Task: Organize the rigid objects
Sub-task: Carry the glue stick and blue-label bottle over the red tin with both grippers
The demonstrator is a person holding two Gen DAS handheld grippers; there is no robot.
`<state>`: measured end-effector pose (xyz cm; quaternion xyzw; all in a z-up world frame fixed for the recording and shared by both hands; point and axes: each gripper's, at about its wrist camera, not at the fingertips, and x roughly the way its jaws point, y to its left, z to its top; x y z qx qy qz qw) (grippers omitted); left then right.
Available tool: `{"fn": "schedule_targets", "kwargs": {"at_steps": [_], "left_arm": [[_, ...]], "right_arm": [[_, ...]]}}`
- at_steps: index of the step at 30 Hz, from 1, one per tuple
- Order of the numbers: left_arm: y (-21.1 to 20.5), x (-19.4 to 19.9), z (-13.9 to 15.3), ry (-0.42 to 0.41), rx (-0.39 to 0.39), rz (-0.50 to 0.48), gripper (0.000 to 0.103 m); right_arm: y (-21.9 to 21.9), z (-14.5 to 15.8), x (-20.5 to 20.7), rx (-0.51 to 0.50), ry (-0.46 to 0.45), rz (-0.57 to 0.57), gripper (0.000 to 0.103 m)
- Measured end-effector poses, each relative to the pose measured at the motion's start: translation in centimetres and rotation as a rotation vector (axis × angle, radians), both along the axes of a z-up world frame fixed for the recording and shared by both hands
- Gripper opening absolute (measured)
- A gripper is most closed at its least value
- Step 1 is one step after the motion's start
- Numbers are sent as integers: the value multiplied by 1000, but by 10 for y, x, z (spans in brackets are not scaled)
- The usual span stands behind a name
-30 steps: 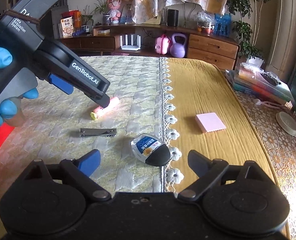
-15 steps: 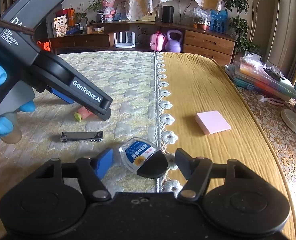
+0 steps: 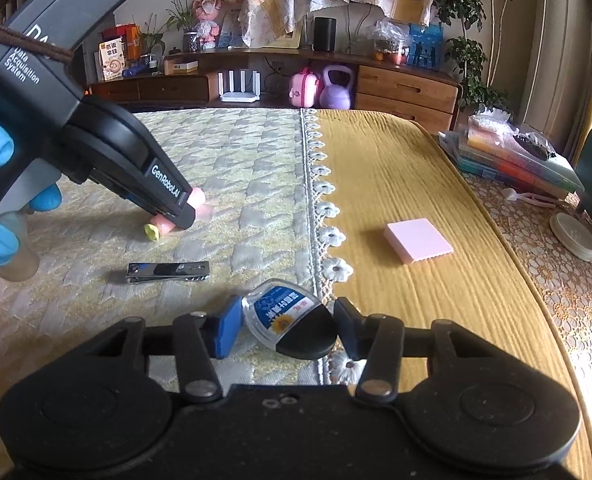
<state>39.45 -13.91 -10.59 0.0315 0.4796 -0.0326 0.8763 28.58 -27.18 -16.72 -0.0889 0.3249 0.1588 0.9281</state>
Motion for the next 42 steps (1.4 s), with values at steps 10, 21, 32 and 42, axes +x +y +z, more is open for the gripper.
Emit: {"fn": "schedule_targets", "kwargs": {"at_steps": [10, 21, 32, 42], "left_arm": [[15, -22, 11, 22, -19, 23, 16], [31, -77, 37, 46, -69, 22, 16], [68, -137, 69, 41, -112, 46, 16], [128, -187, 95, 16, -140, 98, 16]], "right_arm": [[2, 14, -32, 60, 15, 12, 49], [19, 45, -83, 76, -8, 49, 49], [49, 75, -129, 76, -45, 107, 49], [95, 94, -157, 80, -74, 189, 49]]}}
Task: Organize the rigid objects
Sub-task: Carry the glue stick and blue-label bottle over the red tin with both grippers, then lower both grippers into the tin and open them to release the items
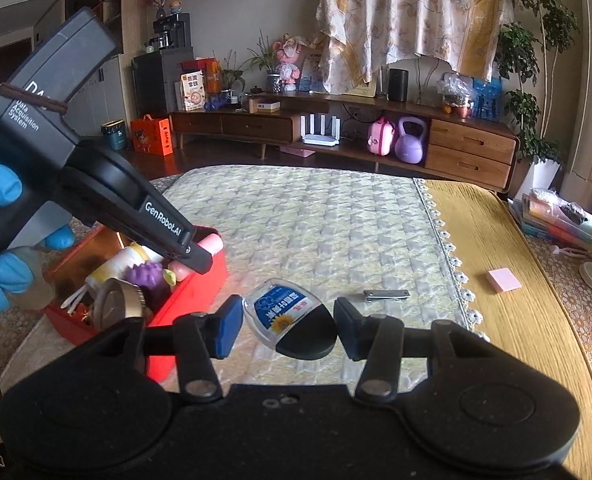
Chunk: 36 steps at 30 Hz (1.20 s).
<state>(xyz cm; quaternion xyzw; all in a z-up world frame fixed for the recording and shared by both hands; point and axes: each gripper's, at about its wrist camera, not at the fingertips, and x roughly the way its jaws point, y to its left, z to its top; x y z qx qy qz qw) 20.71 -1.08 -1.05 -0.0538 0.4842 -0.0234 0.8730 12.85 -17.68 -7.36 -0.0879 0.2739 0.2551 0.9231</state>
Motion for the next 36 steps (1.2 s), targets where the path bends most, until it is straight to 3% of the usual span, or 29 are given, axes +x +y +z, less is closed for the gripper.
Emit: {"fn": "schedule_targets", "kwargs": {"at_steps": [11, 18, 26, 36], "left_arm": [[74, -29, 12, -23, -6, 97, 16], [112, -32, 6, -24, -2, 147, 16], [148, -23, -11, -1, 9, 203, 16], [166, 6, -34, 23, 41, 221, 16]], "right_arm": [[61, 3, -14, -30, -9, 101, 49], [102, -2, -3, -71, -13, 144, 49], [140, -17, 27, -135, -49, 185, 49], [168, -41, 64, -168, 1, 201, 49]]}}
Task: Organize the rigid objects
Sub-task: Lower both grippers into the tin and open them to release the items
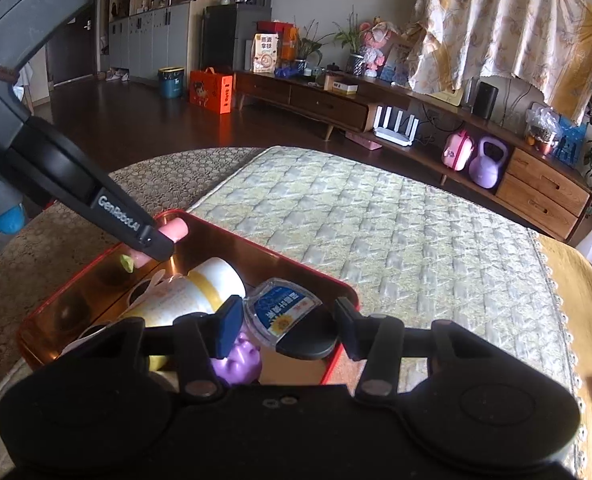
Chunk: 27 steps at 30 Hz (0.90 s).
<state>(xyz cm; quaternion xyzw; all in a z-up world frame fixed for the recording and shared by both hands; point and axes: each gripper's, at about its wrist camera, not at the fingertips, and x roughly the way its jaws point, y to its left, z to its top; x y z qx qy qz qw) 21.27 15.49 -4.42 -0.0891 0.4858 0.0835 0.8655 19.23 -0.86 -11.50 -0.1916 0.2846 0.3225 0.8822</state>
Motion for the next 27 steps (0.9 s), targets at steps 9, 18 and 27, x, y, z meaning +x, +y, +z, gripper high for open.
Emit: {"fn": "schedule_targets", "kwargs": {"at_steps": [9, 18, 27], "left_arm": [[0, 13, -23, 42, 6, -9, 16], [-1, 17, -32, 59, 7, -12, 16], [0, 17, -30, 70, -14, -10, 16]], "right_arm": [[9, -15, 8, -9, 27, 13, 50], [4, -16, 7, 0, 42, -7, 50], [-17, 0, -12, 60, 59, 0, 60]]}}
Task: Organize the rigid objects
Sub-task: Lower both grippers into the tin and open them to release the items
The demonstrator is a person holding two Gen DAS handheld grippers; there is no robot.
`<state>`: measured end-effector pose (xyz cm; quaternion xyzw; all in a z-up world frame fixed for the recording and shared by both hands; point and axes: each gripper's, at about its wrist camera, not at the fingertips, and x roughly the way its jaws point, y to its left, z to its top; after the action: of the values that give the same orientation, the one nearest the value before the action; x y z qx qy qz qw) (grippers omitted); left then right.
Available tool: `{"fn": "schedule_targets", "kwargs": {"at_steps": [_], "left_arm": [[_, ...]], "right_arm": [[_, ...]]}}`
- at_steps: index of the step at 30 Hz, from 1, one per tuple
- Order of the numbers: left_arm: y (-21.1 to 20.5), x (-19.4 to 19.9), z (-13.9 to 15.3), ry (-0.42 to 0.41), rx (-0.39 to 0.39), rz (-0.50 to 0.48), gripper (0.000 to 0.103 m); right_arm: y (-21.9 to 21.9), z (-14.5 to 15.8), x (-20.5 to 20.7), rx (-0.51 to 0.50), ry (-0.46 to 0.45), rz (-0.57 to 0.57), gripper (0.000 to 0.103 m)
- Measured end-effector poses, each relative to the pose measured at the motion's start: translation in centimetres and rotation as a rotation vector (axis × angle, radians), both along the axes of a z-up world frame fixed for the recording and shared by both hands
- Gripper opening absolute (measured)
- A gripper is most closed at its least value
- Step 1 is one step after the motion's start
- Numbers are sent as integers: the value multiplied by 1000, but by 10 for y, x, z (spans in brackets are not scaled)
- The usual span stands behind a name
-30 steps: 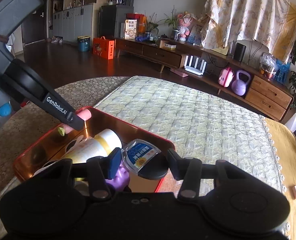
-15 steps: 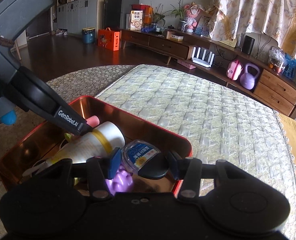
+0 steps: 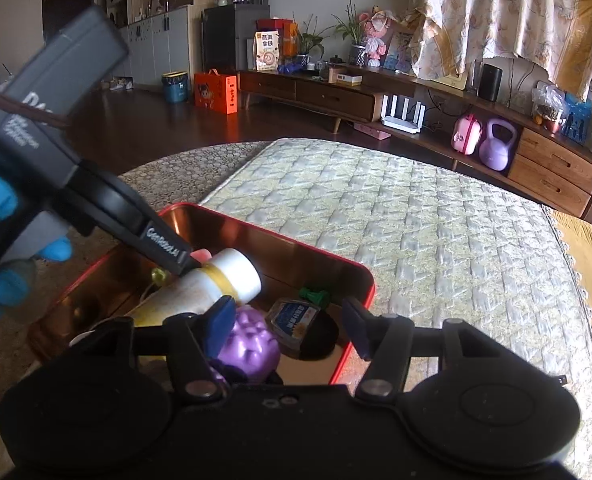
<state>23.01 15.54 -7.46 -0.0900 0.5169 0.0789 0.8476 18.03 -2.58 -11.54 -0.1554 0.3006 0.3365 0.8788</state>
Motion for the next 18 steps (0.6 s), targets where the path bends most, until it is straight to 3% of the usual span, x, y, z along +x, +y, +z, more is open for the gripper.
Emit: {"fn": "schedule_targets", "kwargs": {"at_steps": [8, 11, 14, 16, 18], "left_arm": [[1, -7, 6, 1, -14, 15, 16], [1, -12, 12, -13, -11, 16, 21], [0, -19, 19, -33, -20, 16, 31], [0, -24, 24, -48, -37, 18, 48], [-2, -29, 30, -67, -47, 20, 56]], "right_arm": [[-10, 7, -14, -4, 36, 1, 65], [-13, 9, -18, 3, 42, -4, 66], [-20, 13, -22, 28, 58, -8, 70], [-22, 17, -26, 41, 58, -8, 71], [-25, 20, -30, 48, 53, -7, 72]]}}
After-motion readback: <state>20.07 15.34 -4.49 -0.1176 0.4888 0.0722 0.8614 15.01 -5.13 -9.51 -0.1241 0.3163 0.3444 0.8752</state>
